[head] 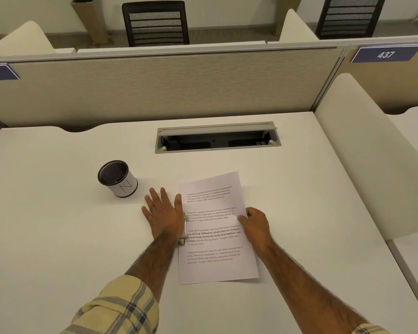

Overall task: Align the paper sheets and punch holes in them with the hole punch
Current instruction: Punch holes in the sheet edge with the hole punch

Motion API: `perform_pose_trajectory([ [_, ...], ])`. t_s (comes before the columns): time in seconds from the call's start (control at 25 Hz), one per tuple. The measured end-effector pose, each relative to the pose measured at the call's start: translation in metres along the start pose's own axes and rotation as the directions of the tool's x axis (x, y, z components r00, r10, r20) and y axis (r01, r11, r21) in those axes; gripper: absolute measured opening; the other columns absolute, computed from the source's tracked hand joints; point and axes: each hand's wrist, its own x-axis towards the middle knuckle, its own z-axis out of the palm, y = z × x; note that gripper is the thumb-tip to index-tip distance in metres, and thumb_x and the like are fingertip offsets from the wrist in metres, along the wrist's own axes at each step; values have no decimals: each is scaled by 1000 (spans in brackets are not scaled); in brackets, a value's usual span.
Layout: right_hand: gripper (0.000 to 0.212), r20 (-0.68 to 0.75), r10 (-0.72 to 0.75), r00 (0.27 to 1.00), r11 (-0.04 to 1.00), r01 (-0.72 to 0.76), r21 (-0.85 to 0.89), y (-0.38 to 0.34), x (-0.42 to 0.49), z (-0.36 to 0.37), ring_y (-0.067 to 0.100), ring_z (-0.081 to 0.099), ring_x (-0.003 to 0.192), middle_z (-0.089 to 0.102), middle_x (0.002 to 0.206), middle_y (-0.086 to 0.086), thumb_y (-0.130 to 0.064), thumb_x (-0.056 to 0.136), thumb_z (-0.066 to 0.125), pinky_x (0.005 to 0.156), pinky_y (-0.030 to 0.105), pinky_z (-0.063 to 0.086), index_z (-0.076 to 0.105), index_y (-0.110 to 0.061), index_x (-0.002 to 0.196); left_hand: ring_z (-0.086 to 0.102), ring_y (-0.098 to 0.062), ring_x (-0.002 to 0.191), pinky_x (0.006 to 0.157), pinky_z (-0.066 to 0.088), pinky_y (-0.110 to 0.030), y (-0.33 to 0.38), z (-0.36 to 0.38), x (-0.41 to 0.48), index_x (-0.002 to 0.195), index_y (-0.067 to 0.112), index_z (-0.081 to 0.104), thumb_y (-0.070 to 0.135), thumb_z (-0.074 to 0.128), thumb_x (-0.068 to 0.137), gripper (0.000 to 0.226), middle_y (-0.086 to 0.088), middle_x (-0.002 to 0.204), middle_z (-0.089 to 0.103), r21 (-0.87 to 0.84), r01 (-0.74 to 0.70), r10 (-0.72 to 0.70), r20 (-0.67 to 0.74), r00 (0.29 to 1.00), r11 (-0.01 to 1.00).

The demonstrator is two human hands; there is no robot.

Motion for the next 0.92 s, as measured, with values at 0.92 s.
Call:
perform_pose_trajectory([
  [0.92, 16, 18, -9, 1000, 1000, 9, -27, 6, 6, 2, 17, 69, 70, 74, 84, 0, -10, 92, 58, 54, 20, 49, 65, -17, 80, -4, -29, 162, 129, -6, -53, -13, 10, 1, 166, 22, 13, 46, 21, 109, 62, -8, 175, 0, 27, -29, 29, -13, 999, 999],
])
